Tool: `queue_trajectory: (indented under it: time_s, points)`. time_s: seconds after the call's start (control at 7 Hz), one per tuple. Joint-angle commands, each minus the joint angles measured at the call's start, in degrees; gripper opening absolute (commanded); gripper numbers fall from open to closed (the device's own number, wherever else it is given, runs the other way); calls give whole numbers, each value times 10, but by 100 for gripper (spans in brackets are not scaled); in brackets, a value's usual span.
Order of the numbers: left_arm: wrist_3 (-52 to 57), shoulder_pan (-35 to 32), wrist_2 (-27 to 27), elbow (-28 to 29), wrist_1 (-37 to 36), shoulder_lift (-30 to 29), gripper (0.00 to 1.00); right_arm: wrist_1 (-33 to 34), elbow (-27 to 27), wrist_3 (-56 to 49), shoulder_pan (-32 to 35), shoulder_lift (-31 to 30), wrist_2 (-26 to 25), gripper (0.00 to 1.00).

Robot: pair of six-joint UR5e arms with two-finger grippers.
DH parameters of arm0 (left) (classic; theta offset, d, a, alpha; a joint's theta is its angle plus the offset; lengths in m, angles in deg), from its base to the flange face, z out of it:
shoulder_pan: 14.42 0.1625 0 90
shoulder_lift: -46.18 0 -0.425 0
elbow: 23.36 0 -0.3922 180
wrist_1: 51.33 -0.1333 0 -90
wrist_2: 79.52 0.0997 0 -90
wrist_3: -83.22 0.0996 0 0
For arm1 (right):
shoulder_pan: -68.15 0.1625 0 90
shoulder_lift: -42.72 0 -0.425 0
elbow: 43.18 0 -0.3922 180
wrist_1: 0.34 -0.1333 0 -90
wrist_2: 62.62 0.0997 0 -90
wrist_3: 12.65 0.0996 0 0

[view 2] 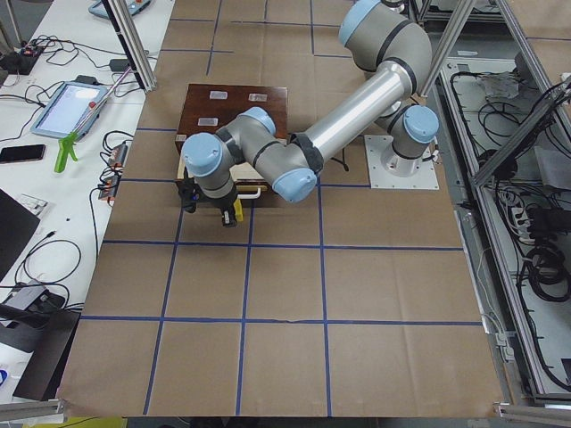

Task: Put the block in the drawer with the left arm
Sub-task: 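Lift the yellow cube and carry it over the open drawer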

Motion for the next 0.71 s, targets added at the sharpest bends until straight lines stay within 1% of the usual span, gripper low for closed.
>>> queue_trajectory:
  time_s: [0.0,0.29,0.57]
  points:
    - [-71,-60,1,-61,-5,65,28,0,0,0,0,-1,0,100]
    - [-109,-85,1,-111,-14,98,28,0,0,0,0,0,0,100]
    - [-118,-87,1,-151,-80,101,28,0,0,0,0,0,0,100]
